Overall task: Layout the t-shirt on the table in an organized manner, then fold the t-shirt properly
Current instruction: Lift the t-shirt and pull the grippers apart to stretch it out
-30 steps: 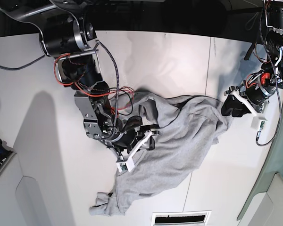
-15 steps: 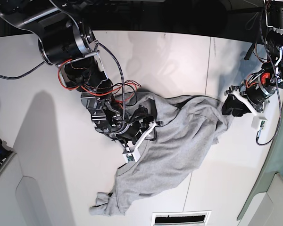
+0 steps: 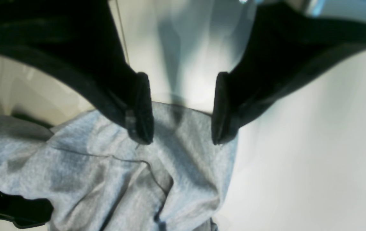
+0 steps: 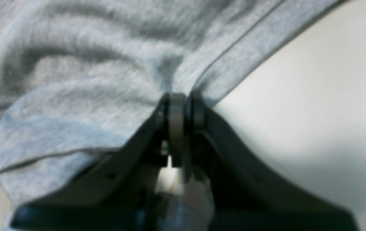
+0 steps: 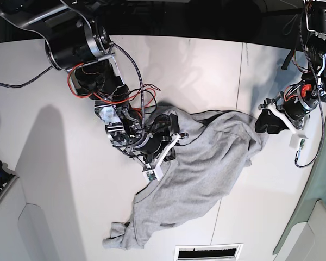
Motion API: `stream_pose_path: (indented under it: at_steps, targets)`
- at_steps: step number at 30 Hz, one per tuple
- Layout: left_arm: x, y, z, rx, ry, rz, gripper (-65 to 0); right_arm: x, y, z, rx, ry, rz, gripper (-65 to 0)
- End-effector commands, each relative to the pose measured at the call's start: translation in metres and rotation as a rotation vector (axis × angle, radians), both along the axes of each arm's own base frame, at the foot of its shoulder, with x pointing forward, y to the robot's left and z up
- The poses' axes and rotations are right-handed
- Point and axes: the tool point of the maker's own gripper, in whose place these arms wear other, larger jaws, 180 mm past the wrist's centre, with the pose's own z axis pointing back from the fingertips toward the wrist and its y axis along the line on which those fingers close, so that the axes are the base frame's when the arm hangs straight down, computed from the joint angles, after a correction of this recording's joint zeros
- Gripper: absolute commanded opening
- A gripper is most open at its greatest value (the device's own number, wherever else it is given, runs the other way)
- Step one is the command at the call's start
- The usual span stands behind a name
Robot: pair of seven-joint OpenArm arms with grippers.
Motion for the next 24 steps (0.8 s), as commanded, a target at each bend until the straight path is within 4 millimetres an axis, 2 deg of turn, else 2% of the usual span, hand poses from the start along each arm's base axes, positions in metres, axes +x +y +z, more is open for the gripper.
stream_pose_path:
  at_steps: [1,6,11,17,20,24]
  targets:
    - [0.011,0.005,0.015,0.002,-0.049,-0.001,-32.3,0.009,0.006,0.013,-0.004,-0.033,0.037,-65.0]
    - [0.009,0.002,0.015,-0.001,-0.032,-0.018,-32.3,0.013,0.010,0.024,-0.017,-0.087,0.079,-65.0]
    - [0.005,-0.018,0.025,-0.028,-0.031,-0.127,-32.3,0.004,0.003,0.035,-0.004,-0.091,0.048,-65.0]
    - [0.009,-0.027,0.039,-0.028,-0.062,-0.155,-32.3,-0.015,-0.029,0.059,0.019,-0.152,-0.008,-65.0]
    - [0.007,-0.027,0.038,-0.026,-0.051,-0.158,-32.3,-0.033,-0.044,0.060,0.020,-0.105,0.005,-65.0]
    - [0.007,-0.027,0.037,-0.025,-0.048,-0.159,-32.3,-0.050,-0.079,0.058,0.014,-0.097,-0.016,-65.0]
